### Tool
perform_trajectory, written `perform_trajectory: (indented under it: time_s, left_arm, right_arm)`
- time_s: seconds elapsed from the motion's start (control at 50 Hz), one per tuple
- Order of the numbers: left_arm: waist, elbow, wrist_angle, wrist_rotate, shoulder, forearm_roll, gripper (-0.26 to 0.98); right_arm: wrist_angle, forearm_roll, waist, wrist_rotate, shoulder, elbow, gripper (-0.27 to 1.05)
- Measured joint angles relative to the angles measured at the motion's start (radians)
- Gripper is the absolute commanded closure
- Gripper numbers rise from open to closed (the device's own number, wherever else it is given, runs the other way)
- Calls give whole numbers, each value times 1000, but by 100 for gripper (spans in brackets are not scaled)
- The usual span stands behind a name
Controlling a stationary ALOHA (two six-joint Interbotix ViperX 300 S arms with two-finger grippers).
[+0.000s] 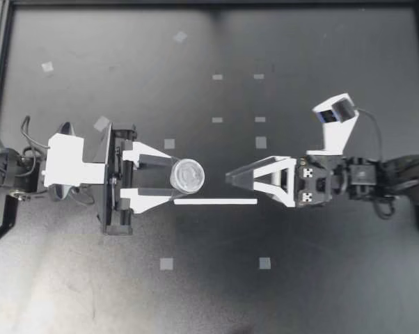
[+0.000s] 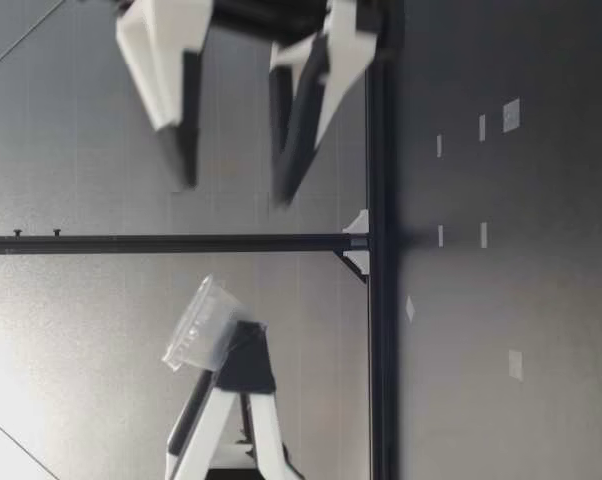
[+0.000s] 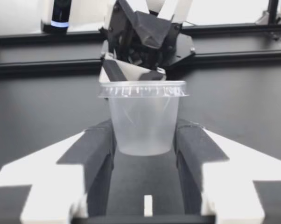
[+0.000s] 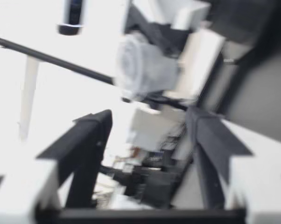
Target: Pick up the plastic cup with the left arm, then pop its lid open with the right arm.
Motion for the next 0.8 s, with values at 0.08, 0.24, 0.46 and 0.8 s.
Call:
perform_trajectory:
  time_s: [0.08,0.24,0.46,0.8]
  left_arm:
    - [0,0,-2,0,0,-2,62]
    - [0,2,-2,2,0,-2,62]
    - [0,3,-2,3,0,-3,62]
    - [0,8,-3,2,3,-3,62]
  right_arm:
    - [-32,-25,0,20,35,-37,13]
    - [-32,-32,0,21,48,-64,13]
    - [-17,-40,0,23,69,-94,13]
    - [-91,-118,-49,-43,-5,-130,14]
